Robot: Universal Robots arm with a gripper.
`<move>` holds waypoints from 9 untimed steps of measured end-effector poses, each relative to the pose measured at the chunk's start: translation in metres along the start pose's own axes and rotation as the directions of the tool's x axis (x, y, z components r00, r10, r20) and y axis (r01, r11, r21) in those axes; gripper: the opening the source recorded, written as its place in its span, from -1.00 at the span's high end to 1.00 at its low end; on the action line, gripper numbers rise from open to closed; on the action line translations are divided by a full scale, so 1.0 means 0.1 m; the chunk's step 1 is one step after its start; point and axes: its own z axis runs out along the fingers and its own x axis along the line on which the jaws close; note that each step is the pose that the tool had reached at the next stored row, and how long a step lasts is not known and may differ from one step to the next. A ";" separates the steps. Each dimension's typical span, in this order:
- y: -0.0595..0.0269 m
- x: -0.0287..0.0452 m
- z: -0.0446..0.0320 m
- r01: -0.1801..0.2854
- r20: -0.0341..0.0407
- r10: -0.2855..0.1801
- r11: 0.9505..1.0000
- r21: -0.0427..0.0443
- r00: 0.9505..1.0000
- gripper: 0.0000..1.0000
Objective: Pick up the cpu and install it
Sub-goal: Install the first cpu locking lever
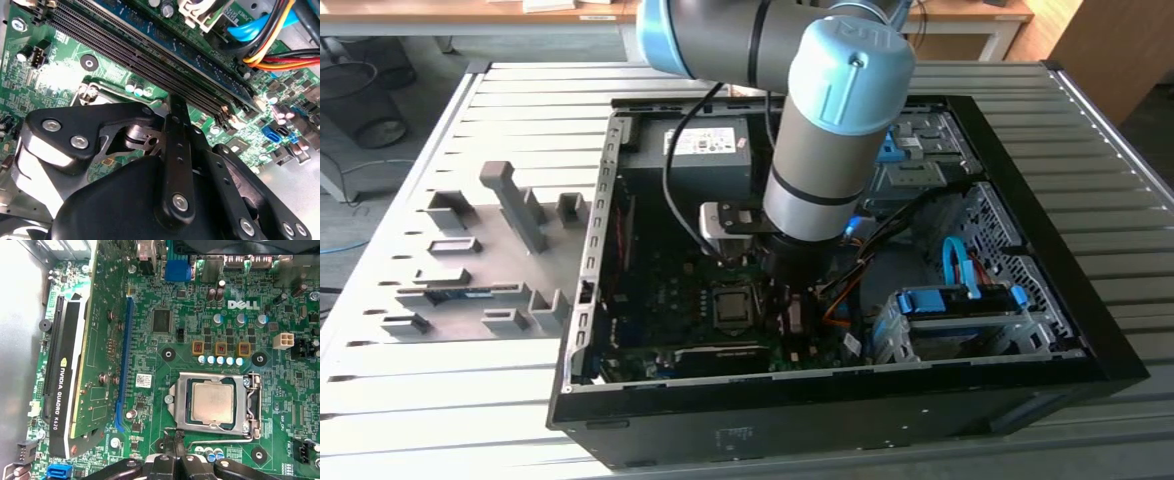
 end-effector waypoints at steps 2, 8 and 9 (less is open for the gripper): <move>0.008 -0.002 0.003 0.000 0.001 0.000 1.000 0.001 1.000 0.80; 0.072 -0.006 0.010 0.000 0.002 0.000 1.000 0.007 1.000 0.80; 0.078 -0.007 0.010 0.000 0.003 0.000 1.000 0.008 1.000 0.80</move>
